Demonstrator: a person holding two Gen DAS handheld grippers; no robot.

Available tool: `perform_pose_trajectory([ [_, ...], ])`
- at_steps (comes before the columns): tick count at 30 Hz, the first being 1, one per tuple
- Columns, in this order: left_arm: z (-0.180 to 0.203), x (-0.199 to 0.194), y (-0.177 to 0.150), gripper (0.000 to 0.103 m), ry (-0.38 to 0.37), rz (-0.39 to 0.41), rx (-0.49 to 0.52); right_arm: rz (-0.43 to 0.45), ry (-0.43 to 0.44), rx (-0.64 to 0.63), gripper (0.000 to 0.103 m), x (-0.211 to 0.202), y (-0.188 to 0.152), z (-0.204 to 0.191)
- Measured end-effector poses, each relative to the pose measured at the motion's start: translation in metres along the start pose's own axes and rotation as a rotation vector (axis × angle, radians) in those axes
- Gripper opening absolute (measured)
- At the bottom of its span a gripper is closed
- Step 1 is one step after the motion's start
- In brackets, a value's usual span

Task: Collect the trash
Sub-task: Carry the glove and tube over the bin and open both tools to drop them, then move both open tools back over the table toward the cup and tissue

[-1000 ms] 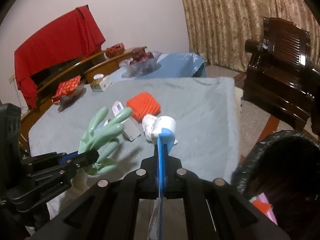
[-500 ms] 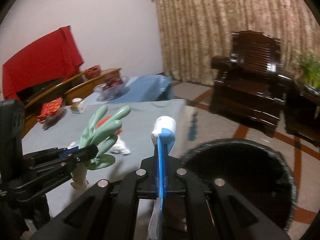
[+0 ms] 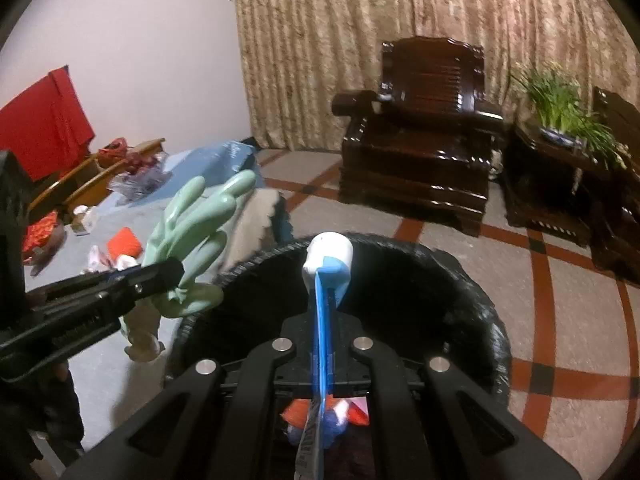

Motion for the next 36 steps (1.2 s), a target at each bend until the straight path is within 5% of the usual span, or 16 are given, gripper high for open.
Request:
perform_pose_trajectory([
  [4, 0.011, 0.024, -0.005, 0.024, -0.053, -0.059, 0.007, -0.022, -0.028, 0.021, 0.004, 0.007, -0.011, 0.017],
  [5, 0.011, 0.027, -0.007, 0.036, -0.06, -0.069, 0.007, -0.023, -0.04, 0.023, 0.006, 0.008, -0.014, 0.021],
  [7, 0.013, 0.03, -0.01, 0.054, -0.067, -0.072, 0.007, -0.028, -0.051, 0.025, 0.018, 0.007, -0.018, 0.028],
  [8, 0.012, 0.029, -0.011, 0.06, -0.067, -0.065, 0.008, -0.027, -0.059, 0.029, 0.033, 0.006, -0.021, 0.031],
  [9, 0.011, 0.028, -0.01, 0.062, -0.07, -0.06, 0.008, -0.025, -0.062, 0.032, 0.043, 0.004, -0.023, 0.032],
  [11, 0.006, 0.023, -0.008, 0.067, -0.074, -0.05, 0.001, -0.023, -0.068, 0.035, 0.048, 0.003, -0.025, 0.032],
  [14, -0.008, 0.01, -0.004, 0.075, -0.055, -0.021, -0.01, 0.006, -0.091, 0.035, 0.078, -0.002, -0.024, 0.029],
  [18, -0.035, -0.016, 0.002, 0.086, 0.005, 0.035, -0.026, 0.066, -0.079, 0.001, 0.094, -0.012, -0.017, 0.014],
  [25, -0.101, -0.072, 0.0, 0.089, 0.149, 0.12, -0.085, 0.134, 0.011, -0.045, 0.097, -0.011, 0.001, -0.034],
  [36, -0.205, -0.14, -0.027, 0.09, 0.437, 0.156, -0.162, 0.12, 0.196, -0.114, 0.097, 0.026, 0.015, -0.134],
])
Point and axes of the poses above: each gripper's, at about its wrist camera, not at the fingertips, and x roughly the way its jaws point, z to its right, y to its top, the point moved 2 cm from there along x, roughly the way its jaws point, and after that the axes turned 8 degrees about y, right-handed, at the moved point
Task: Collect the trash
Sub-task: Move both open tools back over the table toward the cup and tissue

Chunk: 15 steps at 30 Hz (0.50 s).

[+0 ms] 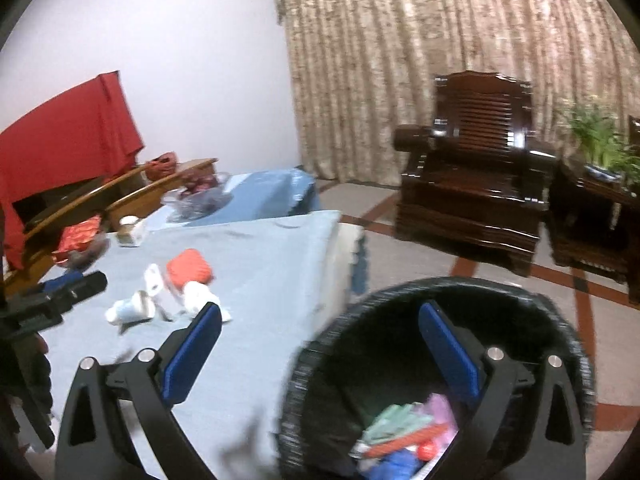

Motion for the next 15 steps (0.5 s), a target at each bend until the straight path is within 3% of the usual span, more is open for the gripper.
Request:
perform_pose_trajectory([
  [8, -0.062, 0.008, -0.004, 0.09, 0.108, -0.01, -0.053, -0.036, 0.087, -0.051, 0.097, 0.051, 0.001, -0.057],
  [15, -0.092, 0.038, -0.015, 0.09, 0.168, -0.052, -0.095, -0.09, 0.102, -0.051, 0.097, 0.103, -0.008, -0.077],
])
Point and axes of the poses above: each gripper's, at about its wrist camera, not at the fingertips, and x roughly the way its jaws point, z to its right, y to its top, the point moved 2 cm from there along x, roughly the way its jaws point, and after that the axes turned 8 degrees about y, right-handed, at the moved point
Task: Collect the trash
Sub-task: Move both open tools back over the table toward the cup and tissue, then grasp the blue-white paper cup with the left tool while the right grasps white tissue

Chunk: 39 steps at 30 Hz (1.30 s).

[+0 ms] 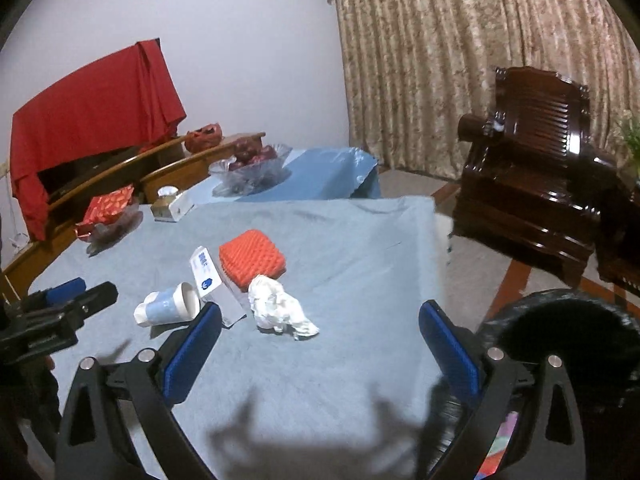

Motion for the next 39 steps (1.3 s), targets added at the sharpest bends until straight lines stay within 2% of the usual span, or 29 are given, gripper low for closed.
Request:
perform_pose_trajectory([
  [6, -0.011, 0.036, -0.011, 0.09, 0.018, -0.065, -0.043, -0.041, -0.01, -0.01, 0.097, 0.038, -0.006, -0.005],
  [22, -0.005, 0.104, -0.015, 0.09, 0.053, -0.155, -0.087, -0.102, -0.007, -0.033, 0.097, 0.086, -0.006, 0.003],
  [29, -0.005, 0.116, -0.013, 0.091, 0.011, -0.179, -0.105, -0.149, 0.015, -0.039, 0.097, 0.103, -0.011, -0.003],
  [31, -0.005, 0.119, -0.014, 0.088, -0.014, -0.192, -0.127, -0.161, 0.023, -0.044, 0.097, 0.107, -0.011, -0.004],
  [39, -0.013, 0.108, -0.018, 0.077, -0.038, -0.176, -0.164, -0.214, 0.032, -0.048, 0.096, 0.122, -0.01, -0.007],
])
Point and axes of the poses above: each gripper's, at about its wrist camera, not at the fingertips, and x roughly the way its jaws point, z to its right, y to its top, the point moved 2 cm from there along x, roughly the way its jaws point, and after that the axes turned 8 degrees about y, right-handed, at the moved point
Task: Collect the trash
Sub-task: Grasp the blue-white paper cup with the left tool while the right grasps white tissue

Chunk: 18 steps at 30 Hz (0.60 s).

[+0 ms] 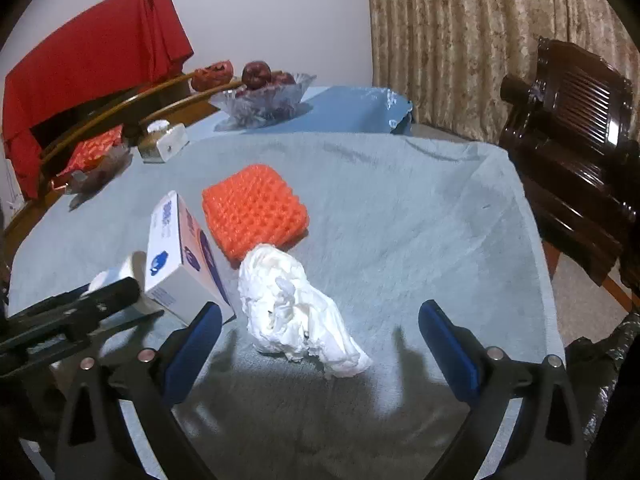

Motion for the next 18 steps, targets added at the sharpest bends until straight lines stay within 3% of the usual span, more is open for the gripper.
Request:
perform_pose_trajectory([
  [5, -0.009, -0.005, -0.006, 0.076, -0.01, 0.002, -0.024, -0.053, 0.007, -0.009, 0.093, 0.011, -0.001, -0.003],
  [6, -0.009, -0.005, -0.007, 0.065, -0.007, 0.005, -0.024, -0.062, 0.015, -0.01, 0.087, 0.013, -0.001, -0.004],
  [8, -0.011, -0.005, -0.007, 0.063, -0.013, 0.001, -0.029, -0.096, 0.037, -0.003, 0.073, 0.019, -0.003, -0.005],
  [9, -0.011, -0.004, -0.007, 0.042, -0.037, -0.003, -0.032, -0.112, 0.045, 0.002, 0.064, 0.022, -0.004, -0.006],
  [10, -0.009, -0.002, -0.007, 0.03, -0.057, -0.022, -0.026, -0.125, 0.049, 0.006, 0.061, 0.025, -0.005, -0.006],
  [11, -0.008, 0.0, -0.009, 0.024, -0.054, -0.038, -0.021, -0.126, 0.042, 0.005, 0.058, 0.025, -0.005, -0.006],
  [17, -0.012, 0.0, -0.011, 0.026, -0.062, -0.038, -0.036, -0.116, 0.053, 0.017, 0.057, 0.022, -0.006, -0.004],
  [18, -0.011, -0.002, -0.011, 0.022, -0.06, -0.028, -0.032, -0.114, 0.052, 0.017, 0.057, 0.021, -0.007, -0.003],
])
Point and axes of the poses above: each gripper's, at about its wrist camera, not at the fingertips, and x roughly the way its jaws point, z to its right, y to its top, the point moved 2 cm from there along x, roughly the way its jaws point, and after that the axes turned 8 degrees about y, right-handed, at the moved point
